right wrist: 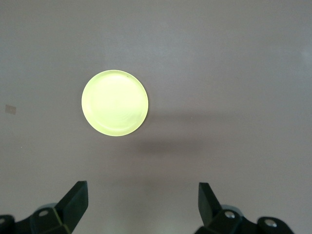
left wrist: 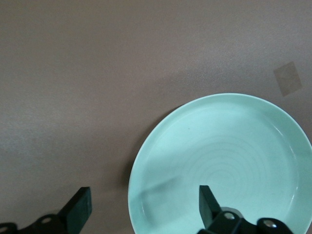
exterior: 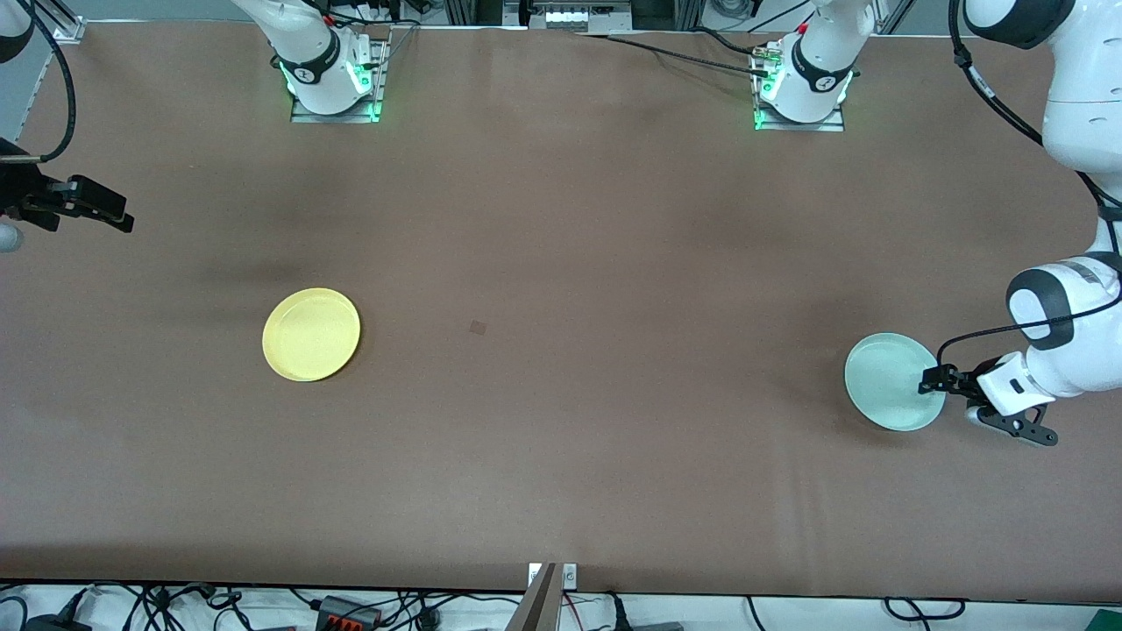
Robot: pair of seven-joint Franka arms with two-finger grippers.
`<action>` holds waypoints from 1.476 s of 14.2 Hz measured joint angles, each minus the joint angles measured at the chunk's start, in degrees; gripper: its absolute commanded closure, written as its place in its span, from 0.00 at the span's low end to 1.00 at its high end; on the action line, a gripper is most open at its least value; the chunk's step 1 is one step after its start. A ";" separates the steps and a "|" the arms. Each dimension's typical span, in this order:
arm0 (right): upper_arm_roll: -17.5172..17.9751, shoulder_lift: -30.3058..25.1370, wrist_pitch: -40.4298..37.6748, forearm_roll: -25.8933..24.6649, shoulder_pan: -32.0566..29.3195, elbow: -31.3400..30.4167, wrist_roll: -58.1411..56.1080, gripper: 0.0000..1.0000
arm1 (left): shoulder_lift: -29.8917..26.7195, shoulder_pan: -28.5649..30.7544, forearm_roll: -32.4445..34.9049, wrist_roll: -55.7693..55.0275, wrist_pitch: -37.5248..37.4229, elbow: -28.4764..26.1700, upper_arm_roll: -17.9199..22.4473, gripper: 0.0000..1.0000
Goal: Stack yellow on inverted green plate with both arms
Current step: 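Reach the left gripper to the green plate rim and grasp it, then lift the green plate with the left gripper while the right gripper reaches the yellow plate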
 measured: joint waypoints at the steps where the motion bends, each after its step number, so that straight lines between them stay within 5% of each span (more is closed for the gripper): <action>1: 0.14 0.00 0.07 0.01 0.03 0.01 0.00 0.00 | 0.30 0.95 -0.23 0.02 0.02 0.00 -0.71 0.30; 5: 0.58 0.00 0.13 0.01 0.10 0.25 0.00 0.00 | 0.96 1.91 -1.69 0.07 0.04 0.00 -1.26 0.57; 9: 0.60 0.00 0.13 0.01 0.11 0.25 0.00 0.00 | 1.77 2.81 -2.06 0.09 0.06 0.00 -1.44 0.96; 17: 0.61 0.30 0.13 0.03 0.11 0.18 0.00 0.00 | 0.95 2.92 -2.16 0.15 0.16 1.32 -2.29 0.99; 21: 0.63 3.38 0.31 0.04 0.12 -0.34 0.00 0.00 | -3.85 1.71 -2.09 0.15 -3.94 2.14 -3.65 0.99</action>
